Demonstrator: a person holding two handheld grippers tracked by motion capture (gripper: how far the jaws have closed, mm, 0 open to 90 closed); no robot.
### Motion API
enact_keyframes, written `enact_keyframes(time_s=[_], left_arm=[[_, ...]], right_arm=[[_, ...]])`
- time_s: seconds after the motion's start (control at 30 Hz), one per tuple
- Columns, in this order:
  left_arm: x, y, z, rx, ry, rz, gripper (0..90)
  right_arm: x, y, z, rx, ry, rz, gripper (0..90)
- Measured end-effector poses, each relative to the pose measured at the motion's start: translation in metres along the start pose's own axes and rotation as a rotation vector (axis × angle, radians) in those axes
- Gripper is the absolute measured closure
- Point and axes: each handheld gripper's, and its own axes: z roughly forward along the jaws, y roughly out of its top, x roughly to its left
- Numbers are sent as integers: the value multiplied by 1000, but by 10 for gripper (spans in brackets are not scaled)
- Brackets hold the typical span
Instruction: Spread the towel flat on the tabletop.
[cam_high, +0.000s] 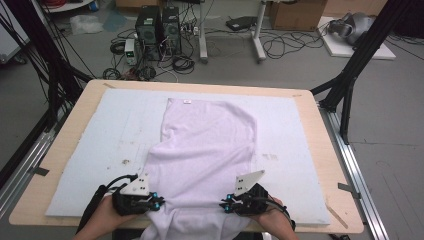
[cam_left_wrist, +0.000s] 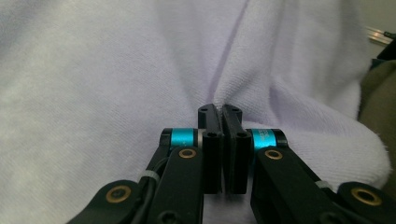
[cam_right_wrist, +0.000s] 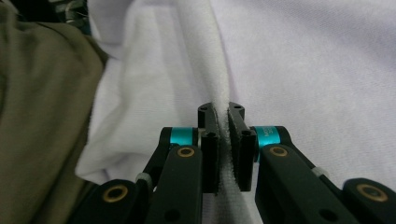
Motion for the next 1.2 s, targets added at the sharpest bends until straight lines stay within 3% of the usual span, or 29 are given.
enact_keyframes(time_s=[0.13, 0.17, 0.23, 0.27, 0.37, 0.43, 0.53, 0.63, 0.7, 0.73, 0.8, 0.83, 0.87, 0.9, 0.93, 1.03, 1.07, 1.1, 1.2], left_arm=[[-20, -2, -16, -41, -17, 14, 839], [-20, -2, -19, -47, -24, 10, 748], [-18, -1, -22, -55, -7, 5, 623], [-14, -1, -23, -58, 3, 4, 611], [2, -2, -23, -67, 52, -27, 576], [17, -4, -21, -58, 116, -47, 580], [37, -8, -20, -50, 179, -93, 582], [52, -14, -20, -54, 222, -146, 586], [57, -17, -20, -49, 230, -167, 593], [59, -18, -19, -44, 234, -176, 599], [62, -19, -14, -13, 206, -192, 603], [62, -19, -13, -17, 217, -181, 611], [61, -18, -12, -16, 224, -169, 663], [62, -17, -12, -11, 197, -167, 774], [63, -15, -12, -4, 191, -161, 855], [64, -11, -11, 12, 191, -148, 879], [65, -11, -11, 4, 202, -151, 880], [67, -10, -12, -4, 214, -150, 881], [76, -3, -18, -56, 265, -168, 882]], right_arm=[[18, 6, -4, 4, 28, -45, 848], [23, 8, -7, -4, 61, -51, 817], [27, 10, -13, -37, 85, -51, 729], [28, 10, -16, -49, 83, -47, 717], [17, 9, -27, -77, 26, -15, 667], [5, 7, -31, -88, -25, 6, 638], [-17, 0, -33, -80, -103, 60, 622], [-33, -9, -34, -84, -125, 115, 612], [-37, -12, -38, -104, -122, 134, 613], [-37, -13, -39, -106, -141, 129, 613], [-37, -14, -39, -86, -155, 127, 596], [-38, -15, -36, -57, -164, 124, 588], [-39, -15, -33, -38, -169, 120, 585], [-40, -15, -29, -5, -178, 121, 586], [-41, -14, -24, 29, -186, 114, 603], [-46, -12, -20, 29, -204, 101, 806], [-50, -12, -20, 25, -186, 99, 872], [-53, -11, -20, 29, -171, 107, 880], [-60, -2, -24, 41, -266, 93, 886]])
